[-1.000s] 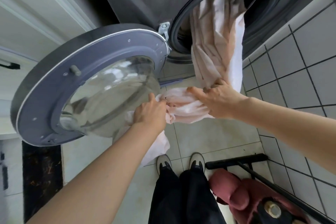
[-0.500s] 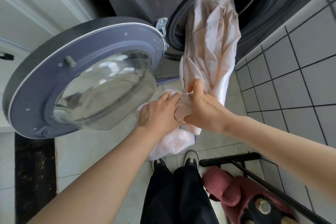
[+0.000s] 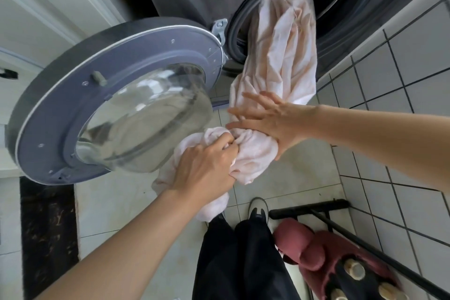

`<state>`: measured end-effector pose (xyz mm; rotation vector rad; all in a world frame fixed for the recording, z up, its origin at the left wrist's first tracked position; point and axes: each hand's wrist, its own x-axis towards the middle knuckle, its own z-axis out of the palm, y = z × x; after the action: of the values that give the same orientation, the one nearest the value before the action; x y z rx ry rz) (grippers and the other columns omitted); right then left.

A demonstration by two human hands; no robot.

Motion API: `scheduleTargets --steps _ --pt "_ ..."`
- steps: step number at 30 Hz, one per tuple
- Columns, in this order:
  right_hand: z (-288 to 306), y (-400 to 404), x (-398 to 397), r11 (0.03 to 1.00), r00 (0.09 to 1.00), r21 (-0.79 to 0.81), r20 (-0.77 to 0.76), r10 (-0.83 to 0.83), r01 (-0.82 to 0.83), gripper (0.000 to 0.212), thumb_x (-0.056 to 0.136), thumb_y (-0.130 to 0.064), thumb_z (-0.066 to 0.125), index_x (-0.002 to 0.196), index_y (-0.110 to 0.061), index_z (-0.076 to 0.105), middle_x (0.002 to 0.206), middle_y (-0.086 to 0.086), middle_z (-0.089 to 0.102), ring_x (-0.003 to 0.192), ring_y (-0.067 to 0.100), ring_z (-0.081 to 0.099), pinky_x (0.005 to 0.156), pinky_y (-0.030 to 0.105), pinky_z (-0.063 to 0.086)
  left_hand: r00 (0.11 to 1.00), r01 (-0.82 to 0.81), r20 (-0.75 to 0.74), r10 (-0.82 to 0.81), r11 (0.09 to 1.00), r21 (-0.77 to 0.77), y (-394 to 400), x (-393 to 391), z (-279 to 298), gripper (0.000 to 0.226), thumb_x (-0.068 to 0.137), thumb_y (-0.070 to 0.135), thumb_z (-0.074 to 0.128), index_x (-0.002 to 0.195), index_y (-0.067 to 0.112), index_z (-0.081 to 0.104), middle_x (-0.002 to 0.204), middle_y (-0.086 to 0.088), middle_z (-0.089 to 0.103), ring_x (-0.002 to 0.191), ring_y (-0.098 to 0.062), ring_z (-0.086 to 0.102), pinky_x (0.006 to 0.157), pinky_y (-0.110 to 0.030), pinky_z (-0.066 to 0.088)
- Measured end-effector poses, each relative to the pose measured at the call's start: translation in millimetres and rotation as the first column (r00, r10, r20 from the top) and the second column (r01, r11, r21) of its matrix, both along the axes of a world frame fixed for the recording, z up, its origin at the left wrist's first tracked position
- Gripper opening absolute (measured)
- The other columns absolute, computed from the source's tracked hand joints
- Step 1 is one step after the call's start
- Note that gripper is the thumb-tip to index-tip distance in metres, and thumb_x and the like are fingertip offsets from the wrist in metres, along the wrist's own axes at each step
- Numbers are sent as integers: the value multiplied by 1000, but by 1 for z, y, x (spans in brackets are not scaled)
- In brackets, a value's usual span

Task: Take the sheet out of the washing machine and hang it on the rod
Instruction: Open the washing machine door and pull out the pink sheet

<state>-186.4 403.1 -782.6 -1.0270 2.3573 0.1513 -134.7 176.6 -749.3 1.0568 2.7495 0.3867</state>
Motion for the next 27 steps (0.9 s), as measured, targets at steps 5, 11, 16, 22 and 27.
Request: scheduleTargets --steps 5,11,16,22,27 --pt "-11 -11 -21 994 981 91 189 42 -60 124 52 -70 74 149 -38 3 157 -20 -15 143 27 -23 116 56 -5 995 27 -95 -9 982 185 -15 3 4 14 58 6 57 70 12 57 100 9 58 47 -29 50 35 -28 37" --pt "-26 -27 -13 989 952 129 305 32 -74 108 61 -72 69 148 -43 13 157 -18 3 142 24 -24 114 52 -8 992 -15 -116 52 956 294 -26 6 12 16 71 7 47 73 11 63 102 5 68 53 -25 57 35 -30 40" --pt "-28 -29 6 966 874 43 417 -249 255 63 71 -63 66 125 -36 49 120 -12 60 120 17 50 102 30 35 983 -131 -90 159 957 259 -42 0 11 24 76 12 47 83 11 69 105 4 69 60 -25 60 43 -24 37" --pt "-22 -23 18 940 884 48 326 -334 338 33 80 -39 58 110 -26 53 90 -5 59 95 22 59 94 38 45 965 -261 36 258 954 145 -65 -8 1 34 76 23 50 106 22 65 124 15 55 69 -22 63 42 -27 40" --pt "-37 7 16 906 918 149 -96 -386 396 30 84 -39 51 114 -34 55 100 -6 69 101 20 63 115 46 17 855 -248 423 301 952 -178 -76 -12 -3 113 67 49 75 141 60 -9 155 30 2 114 -12 58 77 -35 53"
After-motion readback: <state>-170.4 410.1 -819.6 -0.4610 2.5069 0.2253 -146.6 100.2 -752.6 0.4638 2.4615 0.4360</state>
